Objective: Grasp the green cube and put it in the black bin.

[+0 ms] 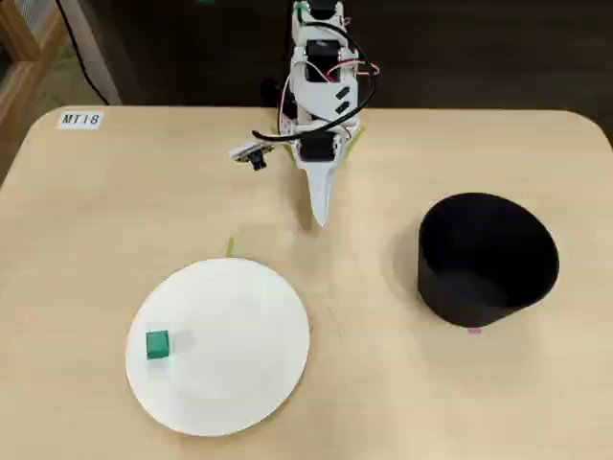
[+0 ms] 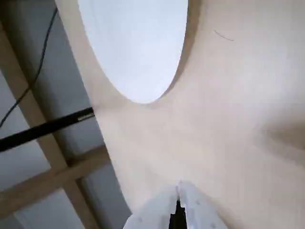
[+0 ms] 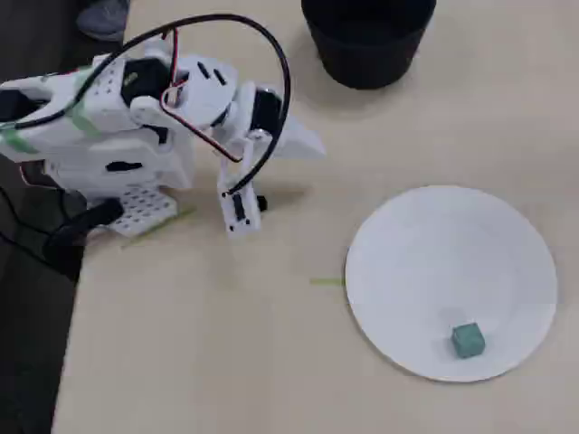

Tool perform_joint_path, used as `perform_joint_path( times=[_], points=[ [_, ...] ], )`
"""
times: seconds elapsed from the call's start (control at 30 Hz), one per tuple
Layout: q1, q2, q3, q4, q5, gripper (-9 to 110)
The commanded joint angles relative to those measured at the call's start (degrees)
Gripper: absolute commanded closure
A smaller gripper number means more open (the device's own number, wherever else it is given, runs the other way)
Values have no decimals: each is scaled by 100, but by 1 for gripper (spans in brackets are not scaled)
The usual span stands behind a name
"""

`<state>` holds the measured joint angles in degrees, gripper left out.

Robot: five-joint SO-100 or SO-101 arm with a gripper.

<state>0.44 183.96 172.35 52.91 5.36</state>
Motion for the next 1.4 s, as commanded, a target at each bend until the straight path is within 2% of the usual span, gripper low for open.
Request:
perform_joint_path(
  times=[0.0, 0.4, 0.47, 0.53, 0.67, 0.73, 0.83, 1.1, 1.37],
  points=[
    [26, -26, -53, -114, -62, 102],
    [-44, -26, -325, 123, -149, 102],
    [26, -79, -1441, 738, -211, 102],
    [220, -844, -3146, 1151, -193, 102],
    [439, -4263, -7523, 2856, -1178, 102],
    [870, -5335, -8569, 3226, -1714, 102],
    [1547, -6196, -8613, 3041, -2566, 102],
    [2092, -8183, -8578, 2312, -3990, 102],
    [2760, -9290, -8684, 1556, -4333, 102]
  ],
)
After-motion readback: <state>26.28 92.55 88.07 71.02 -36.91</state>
